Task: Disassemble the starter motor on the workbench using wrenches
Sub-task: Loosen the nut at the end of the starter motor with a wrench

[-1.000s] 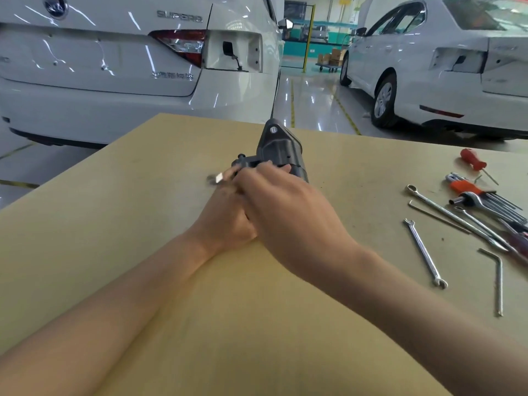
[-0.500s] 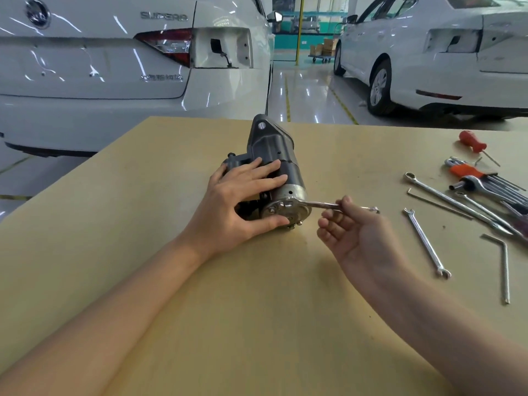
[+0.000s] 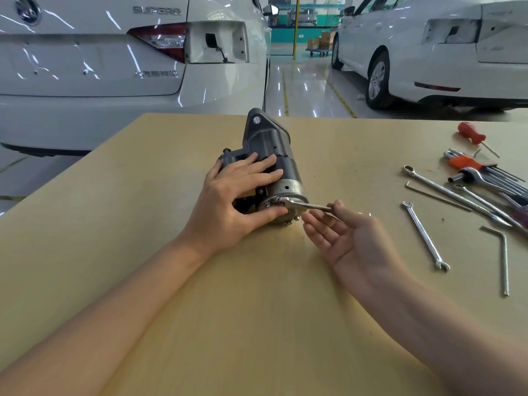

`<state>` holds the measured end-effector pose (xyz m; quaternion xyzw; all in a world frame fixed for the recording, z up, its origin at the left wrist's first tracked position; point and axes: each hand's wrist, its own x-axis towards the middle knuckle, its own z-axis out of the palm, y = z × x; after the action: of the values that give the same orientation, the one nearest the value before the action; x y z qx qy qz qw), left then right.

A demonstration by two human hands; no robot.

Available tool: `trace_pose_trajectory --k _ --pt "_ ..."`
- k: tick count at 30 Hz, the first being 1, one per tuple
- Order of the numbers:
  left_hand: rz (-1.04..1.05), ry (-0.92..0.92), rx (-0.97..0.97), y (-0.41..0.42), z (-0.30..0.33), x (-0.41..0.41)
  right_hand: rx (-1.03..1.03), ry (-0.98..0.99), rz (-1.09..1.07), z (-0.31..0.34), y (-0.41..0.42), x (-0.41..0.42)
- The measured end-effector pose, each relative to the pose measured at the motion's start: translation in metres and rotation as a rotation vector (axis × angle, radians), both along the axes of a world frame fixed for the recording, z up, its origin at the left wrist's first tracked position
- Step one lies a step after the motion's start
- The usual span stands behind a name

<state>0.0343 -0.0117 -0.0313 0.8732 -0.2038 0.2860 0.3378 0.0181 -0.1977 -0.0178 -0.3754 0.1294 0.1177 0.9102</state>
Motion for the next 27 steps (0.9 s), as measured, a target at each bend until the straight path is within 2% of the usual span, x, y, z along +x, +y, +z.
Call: trace_pose_trajectory --k 11,20,25,27 --pt "-0.013 0.034 -0.025 -0.001 0.002 -0.003 0.128 0.119 0.070 0.003 0.003 -0.006" --pt "-0.003 0.023 -0.040 -0.002 0.003 -0.002 0.113 0.061 0.068 -0.002 0.009 -0.003" --pt "-0.001 -0.003 -0.045 -0.003 0.000 0.001 -0.118 -0.182 0.013 0.000 0.007 0.003" --pt "0.003 -0.009 -0.057 -0.004 -0.001 0.001 -0.408 -0.432 -0.063 0.007 0.005 0.005"
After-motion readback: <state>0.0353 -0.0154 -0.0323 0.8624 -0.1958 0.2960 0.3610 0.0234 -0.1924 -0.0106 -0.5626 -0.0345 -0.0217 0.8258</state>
